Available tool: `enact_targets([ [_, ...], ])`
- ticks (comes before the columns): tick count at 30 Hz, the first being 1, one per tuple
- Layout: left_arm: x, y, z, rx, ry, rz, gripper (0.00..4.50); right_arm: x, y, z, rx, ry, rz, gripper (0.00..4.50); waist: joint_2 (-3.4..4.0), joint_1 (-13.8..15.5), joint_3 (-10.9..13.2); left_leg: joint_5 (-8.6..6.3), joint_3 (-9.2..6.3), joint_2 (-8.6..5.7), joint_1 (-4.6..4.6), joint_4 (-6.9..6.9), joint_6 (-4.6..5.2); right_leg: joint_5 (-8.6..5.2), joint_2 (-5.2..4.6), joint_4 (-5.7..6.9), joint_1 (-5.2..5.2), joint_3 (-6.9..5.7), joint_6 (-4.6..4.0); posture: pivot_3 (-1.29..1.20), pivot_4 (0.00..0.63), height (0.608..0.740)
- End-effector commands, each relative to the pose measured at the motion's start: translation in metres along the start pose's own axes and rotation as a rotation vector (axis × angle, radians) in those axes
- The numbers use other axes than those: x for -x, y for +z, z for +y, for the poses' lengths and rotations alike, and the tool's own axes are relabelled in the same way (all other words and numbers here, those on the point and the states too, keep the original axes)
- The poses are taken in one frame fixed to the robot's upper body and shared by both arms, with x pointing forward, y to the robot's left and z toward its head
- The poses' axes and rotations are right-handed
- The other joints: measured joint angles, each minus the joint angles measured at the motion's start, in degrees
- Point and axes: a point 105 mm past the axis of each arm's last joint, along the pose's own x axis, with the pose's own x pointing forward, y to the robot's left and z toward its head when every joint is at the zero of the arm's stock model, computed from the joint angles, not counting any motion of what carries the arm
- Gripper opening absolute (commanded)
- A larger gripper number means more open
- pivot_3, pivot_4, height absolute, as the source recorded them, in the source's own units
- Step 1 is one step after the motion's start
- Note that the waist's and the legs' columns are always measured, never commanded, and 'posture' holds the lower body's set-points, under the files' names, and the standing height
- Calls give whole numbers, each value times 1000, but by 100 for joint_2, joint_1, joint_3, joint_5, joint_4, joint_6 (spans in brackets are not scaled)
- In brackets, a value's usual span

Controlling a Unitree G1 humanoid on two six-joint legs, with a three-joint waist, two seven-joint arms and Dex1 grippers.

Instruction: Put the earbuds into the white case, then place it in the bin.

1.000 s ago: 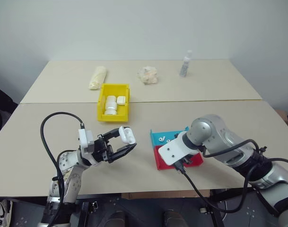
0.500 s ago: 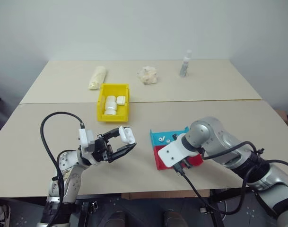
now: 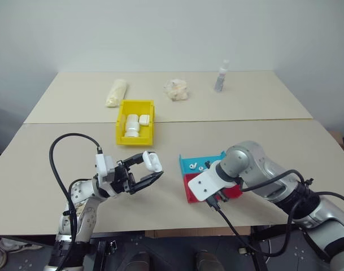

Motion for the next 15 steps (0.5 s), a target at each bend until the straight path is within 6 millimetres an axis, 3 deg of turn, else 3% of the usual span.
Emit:
enact_targets([
  [1, -2, 8, 0, -40, -12, -27, 2793, 2, 2, -1, 27, -11, 0, 1598, 0, -1, 0, 0, 0, 0, 0, 0, 0, 0, 0, 0, 0, 0, 0, 0, 150, 740],
  [4, -2, 8, 0, -40, -11, -25, 2793, 2, 1, 0, 25, -10, 5, 1598, 0, 0, 0, 0, 0, 0, 0, -1, 0, 0, 0, 0, 0, 0, 0, 0, 150, 740],
  [7, -2, 7, 0, -38, -10, -23, 2793, 1, 0, 0, 23, -10, 7, 1072, 0, 0, 0, 0, 0, 0, 0, -1, 0, 0, 0, 0, 0, 0, 0, 0, 150, 740],
  [15, -2, 9, -1, -35, -16, -27, 2793, 2, 1, 1, 8, -29, 0, 1072, 0, 1, 0, 0, 0, 0, 1, 0, 0, 0, 0, 0, 1, 0, 0, 0, 150, 740],
])
